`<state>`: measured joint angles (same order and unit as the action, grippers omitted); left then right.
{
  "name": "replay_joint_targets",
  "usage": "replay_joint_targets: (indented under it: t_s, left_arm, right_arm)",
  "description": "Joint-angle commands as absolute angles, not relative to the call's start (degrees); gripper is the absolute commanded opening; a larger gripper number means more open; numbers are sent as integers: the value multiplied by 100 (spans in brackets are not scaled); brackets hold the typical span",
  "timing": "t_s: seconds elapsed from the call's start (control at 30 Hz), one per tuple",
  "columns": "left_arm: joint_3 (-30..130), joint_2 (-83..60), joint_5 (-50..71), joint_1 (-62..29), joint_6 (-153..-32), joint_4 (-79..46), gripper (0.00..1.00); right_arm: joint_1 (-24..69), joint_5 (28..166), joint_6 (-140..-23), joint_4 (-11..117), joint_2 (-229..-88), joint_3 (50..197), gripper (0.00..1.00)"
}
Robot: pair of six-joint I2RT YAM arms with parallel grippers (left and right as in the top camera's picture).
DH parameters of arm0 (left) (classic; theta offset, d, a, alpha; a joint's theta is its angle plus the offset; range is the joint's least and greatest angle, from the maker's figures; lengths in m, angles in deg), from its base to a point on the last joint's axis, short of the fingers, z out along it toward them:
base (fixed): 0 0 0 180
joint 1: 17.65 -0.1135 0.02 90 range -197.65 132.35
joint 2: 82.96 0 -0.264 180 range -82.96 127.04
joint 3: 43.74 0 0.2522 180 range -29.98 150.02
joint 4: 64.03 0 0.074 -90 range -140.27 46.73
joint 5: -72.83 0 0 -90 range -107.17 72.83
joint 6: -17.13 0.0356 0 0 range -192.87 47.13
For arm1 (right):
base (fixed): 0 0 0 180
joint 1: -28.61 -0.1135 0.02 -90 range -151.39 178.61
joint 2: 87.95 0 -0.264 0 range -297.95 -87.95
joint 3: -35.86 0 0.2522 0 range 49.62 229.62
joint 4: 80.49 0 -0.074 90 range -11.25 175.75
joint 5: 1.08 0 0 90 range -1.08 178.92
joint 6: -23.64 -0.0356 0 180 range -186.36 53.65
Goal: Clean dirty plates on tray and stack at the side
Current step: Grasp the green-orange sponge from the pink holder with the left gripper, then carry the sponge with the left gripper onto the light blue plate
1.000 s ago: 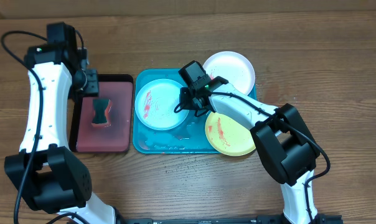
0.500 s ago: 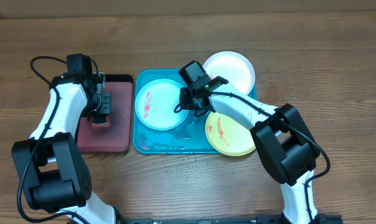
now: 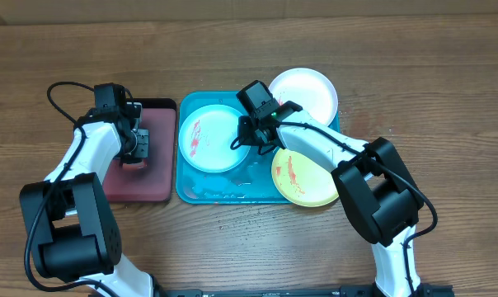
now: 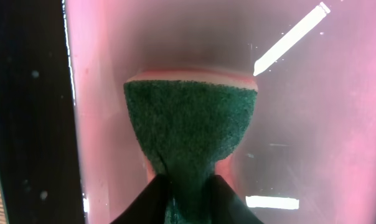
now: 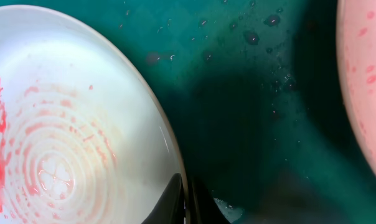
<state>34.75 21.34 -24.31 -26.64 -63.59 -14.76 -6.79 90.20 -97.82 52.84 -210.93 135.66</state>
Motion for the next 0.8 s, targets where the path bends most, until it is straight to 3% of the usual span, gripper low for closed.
replay_joint_targets:
  t_s: [0.0,0.03,0.13,0.3,0.4,0.43,0.77]
  left_arm:
    - [3397,2177,-2357,-2673,-6384,-1529,14]
    - [3386,2177,-2355,-2673,-6405,-1549,9]
    - [3254,2177,-2357,-2673,-6451,-1734,9]
    - [2942,2177,-2372,-2673,-6670,-2093,18]
    - [2931,2177,-2372,-2673,-6694,-2119,14]
    - [2931,2177,-2372,-2673,-6694,-2126,4]
    - [3663,1994,-2160,-2662,-7162,-1544,4]
  right_arm:
    - [-705,8896,-9767,5208,-21217,13588,4]
    - [-705,8896,-9767,5208,-21217,13588,4]
    - [-705,8896,-9767,5208,-21217,13588,4]
    - [-705,8896,-9767,5206,-21217,13588,4]
    - [-705,8896,-9767,5208,-21217,13588,4]
    - [-705,8896,-9767,5208,-21217,13588,4]
    - [-701,8900,-9769,5208,-21217,13588,4]
